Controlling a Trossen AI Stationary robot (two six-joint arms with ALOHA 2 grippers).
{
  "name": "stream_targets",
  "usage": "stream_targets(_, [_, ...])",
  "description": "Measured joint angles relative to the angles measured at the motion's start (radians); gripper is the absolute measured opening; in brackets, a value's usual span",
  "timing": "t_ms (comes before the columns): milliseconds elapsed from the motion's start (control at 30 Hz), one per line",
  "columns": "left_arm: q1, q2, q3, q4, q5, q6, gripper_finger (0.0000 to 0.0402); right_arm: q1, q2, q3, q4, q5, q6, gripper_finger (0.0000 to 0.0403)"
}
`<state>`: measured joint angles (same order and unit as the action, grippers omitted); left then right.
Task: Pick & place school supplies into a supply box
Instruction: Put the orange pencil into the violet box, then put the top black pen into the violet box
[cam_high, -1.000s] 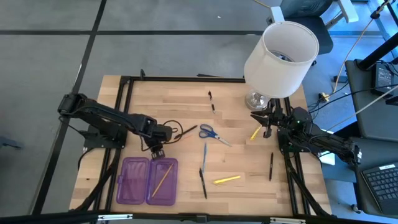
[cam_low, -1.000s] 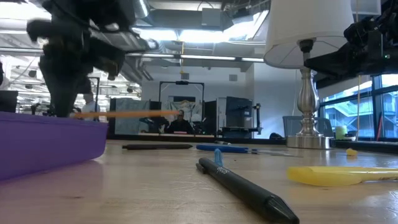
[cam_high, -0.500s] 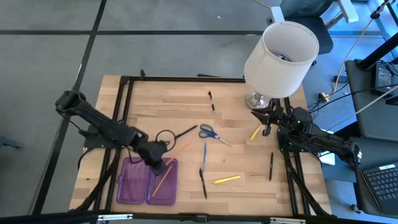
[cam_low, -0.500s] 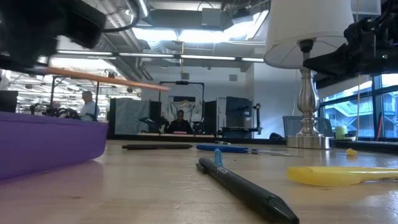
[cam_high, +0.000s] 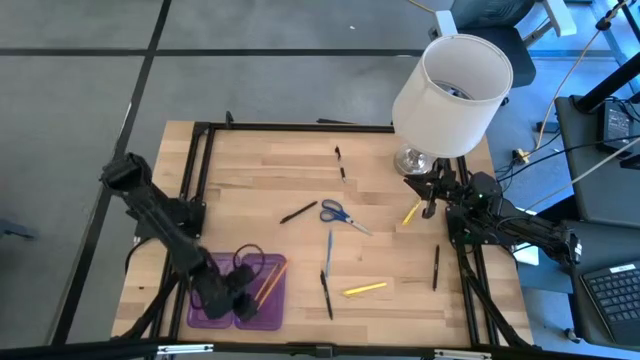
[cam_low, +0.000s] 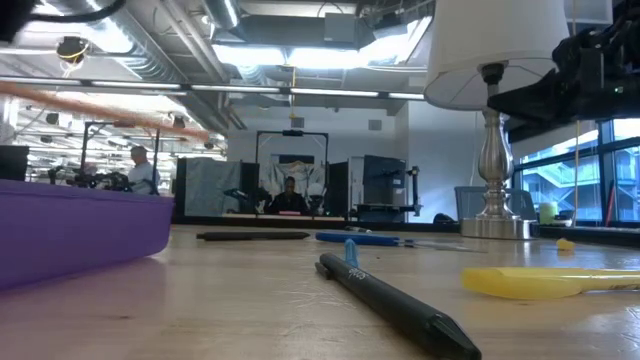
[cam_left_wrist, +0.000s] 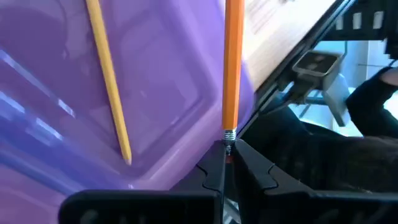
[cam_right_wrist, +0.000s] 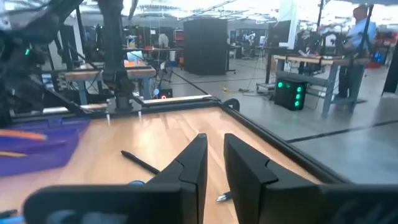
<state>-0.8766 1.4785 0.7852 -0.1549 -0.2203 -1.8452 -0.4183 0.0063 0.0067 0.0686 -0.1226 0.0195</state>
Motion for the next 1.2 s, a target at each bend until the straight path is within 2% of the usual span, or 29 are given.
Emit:
stream_targets(167, [-0.055,0.090,0.000,0.028,-0.015,-0.119,0.0006,0.000,0.000,0.000,-0.002,-0.002,0.069,0.0060])
stream_targets(433, [-0.066,0.153,0.000,0.025,0.063,-0.211,0.0008,0.000,0.000,0.000,-0.002,-0.002,0.135,0.0060])
stream_targets(633, [-0.062,0.156,0.000,0.024,0.046,-0.214,0.0012,0.000,0.000,0.000,-0.007,-0.002,0.135,0.0060])
stream_targets(800, [-0.062,0.156,0.000,0.024,0.027,-0.215,0.0036,0.000,0.000,0.000,-0.014,-0.002,0.134,0.0060])
stream_targets(1067, [-0.062,0.142,0.000,0.024,0.090,-0.195,0.0069,0.000,0.000,0.000,-0.022,-0.002,0.134,0.0060])
stream_targets(1200, [-0.059,0.081,0.000,0.020,0.010,-0.125,0.0072,0.000,0.000,0.000,-0.022,-0.002,0.134,0.0060])
